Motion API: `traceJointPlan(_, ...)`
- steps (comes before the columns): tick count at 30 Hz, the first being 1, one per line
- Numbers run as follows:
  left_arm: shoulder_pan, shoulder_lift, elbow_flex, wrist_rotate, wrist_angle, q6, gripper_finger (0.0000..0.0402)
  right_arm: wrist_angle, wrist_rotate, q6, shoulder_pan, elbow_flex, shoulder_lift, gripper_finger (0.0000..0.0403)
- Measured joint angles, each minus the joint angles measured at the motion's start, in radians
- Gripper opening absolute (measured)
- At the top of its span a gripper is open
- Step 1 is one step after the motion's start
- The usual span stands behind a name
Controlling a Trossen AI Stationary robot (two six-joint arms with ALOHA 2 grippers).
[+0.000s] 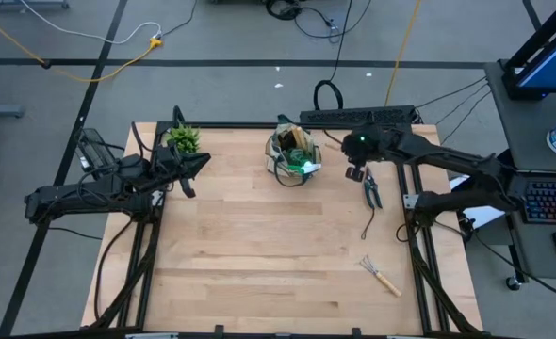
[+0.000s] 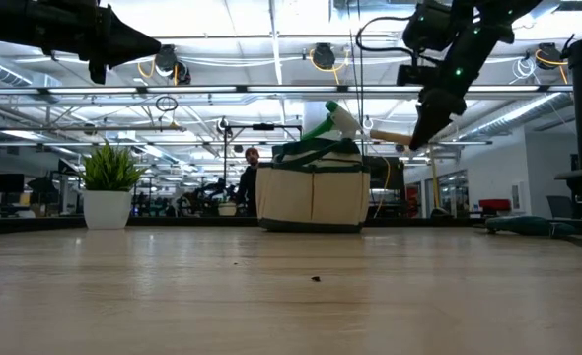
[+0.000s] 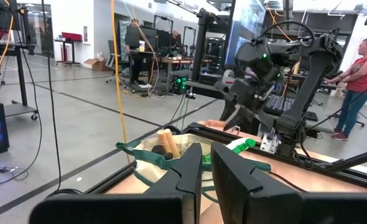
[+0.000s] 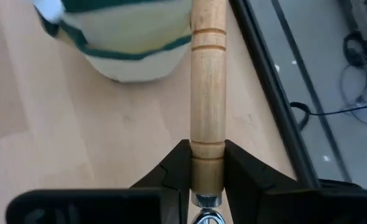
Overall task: Pick & Place Garden tools in Gardening bag
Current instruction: Put the top brown hand rake into the gardening bag
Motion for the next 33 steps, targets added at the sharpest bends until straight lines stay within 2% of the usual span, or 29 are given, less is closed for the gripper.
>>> traceJointPlan(16,0.0,0.0,0.0,0.001,-0.001,0.001,0.0042,0.031,-0.343,0.282,0.001,0.0,-0.068,0.0062)
traceJointPlan(25,0.0,0.0,0.0,0.0,-0.042,0.001,0.0042,0.182,-0.551,0.401,0.0,0.0,-0.068,0.0062)
traceJointPlan(33,0.0,0.0,0.0,0.0,-0.046,0.006,0.0042,0.323,-0.659,0.482,0.0,0.0,-0.068,0.0062)
